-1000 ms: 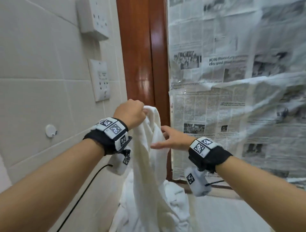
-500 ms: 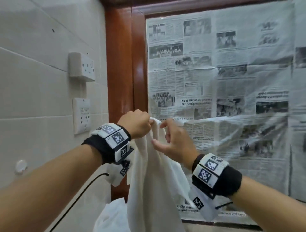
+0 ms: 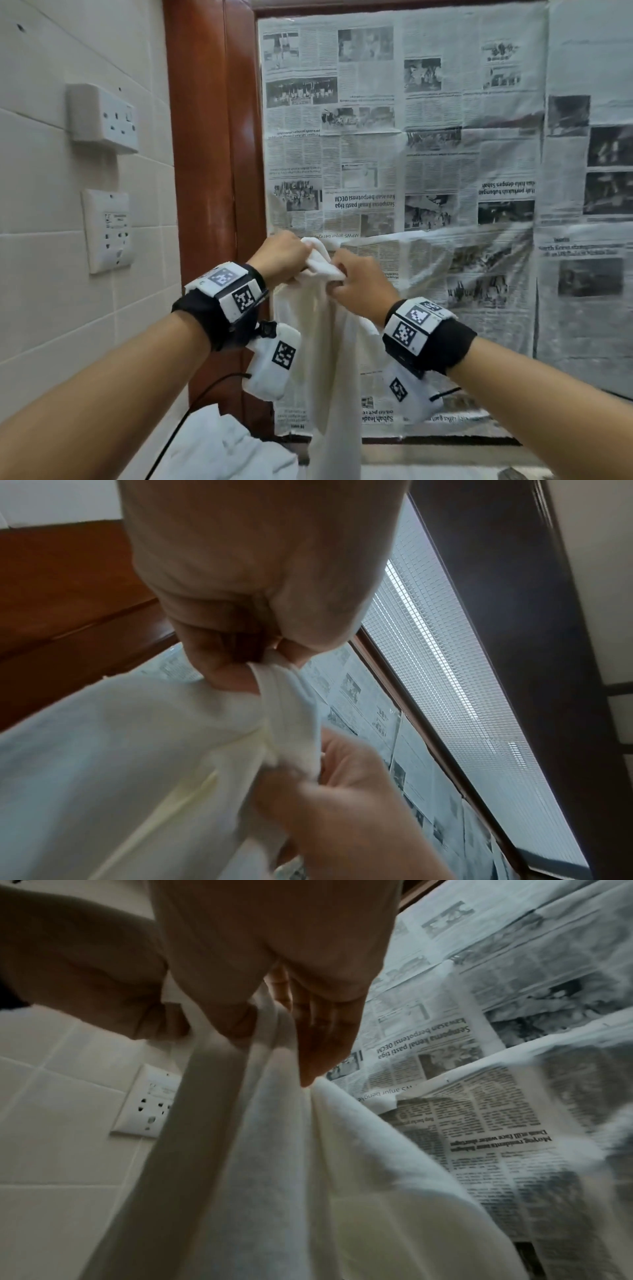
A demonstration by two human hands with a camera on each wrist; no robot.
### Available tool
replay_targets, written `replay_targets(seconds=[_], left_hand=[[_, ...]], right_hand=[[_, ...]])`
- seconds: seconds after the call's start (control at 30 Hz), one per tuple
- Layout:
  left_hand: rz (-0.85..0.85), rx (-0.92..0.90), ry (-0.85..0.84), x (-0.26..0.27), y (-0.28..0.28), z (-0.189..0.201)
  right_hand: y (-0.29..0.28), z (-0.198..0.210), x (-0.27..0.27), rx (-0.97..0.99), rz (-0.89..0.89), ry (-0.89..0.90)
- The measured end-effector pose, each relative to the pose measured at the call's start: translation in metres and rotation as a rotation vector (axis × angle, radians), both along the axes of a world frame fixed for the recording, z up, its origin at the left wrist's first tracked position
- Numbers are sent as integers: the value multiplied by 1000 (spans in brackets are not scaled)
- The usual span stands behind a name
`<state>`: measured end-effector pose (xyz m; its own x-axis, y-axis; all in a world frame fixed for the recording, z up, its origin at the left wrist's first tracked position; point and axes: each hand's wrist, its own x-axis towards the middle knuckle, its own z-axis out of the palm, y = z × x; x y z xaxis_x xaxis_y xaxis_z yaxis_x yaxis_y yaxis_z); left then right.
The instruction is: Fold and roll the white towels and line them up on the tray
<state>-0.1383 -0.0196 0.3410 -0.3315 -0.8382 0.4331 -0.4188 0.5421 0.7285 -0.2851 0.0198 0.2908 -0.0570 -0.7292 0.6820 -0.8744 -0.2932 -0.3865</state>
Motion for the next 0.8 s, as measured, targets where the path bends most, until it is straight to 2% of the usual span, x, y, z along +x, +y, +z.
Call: replay_targets(seconds=[0.1, 0.17, 0.23, 0.3, 0.47, 0.6, 0.7, 0.8], left_hand=[[-58, -73, 32, -8, 8, -13], [-141, -137, 22, -12, 16, -27], [-157, -215, -64, -19, 18, -46], [-97, -300, -153, -30, 14, -64], [-67, -376, -130, -56, 12, -87], [-26, -290, -119, -57, 1, -96], [-14, -218, -66, -52, -7, -111], [-17, -243, -121, -41, -9, -128]], right_hand=[[-1, 3, -13, 3, 28, -148], [3, 3, -21, 13, 115, -302], [9, 3, -30, 62, 189, -460], [11, 1, -38, 119, 206, -505], [15, 3, -47, 159, 166, -412], [26, 8, -58, 74, 87, -272], [31, -2, -69, 28, 35, -228], [29, -23, -79, 84, 42, -213]])
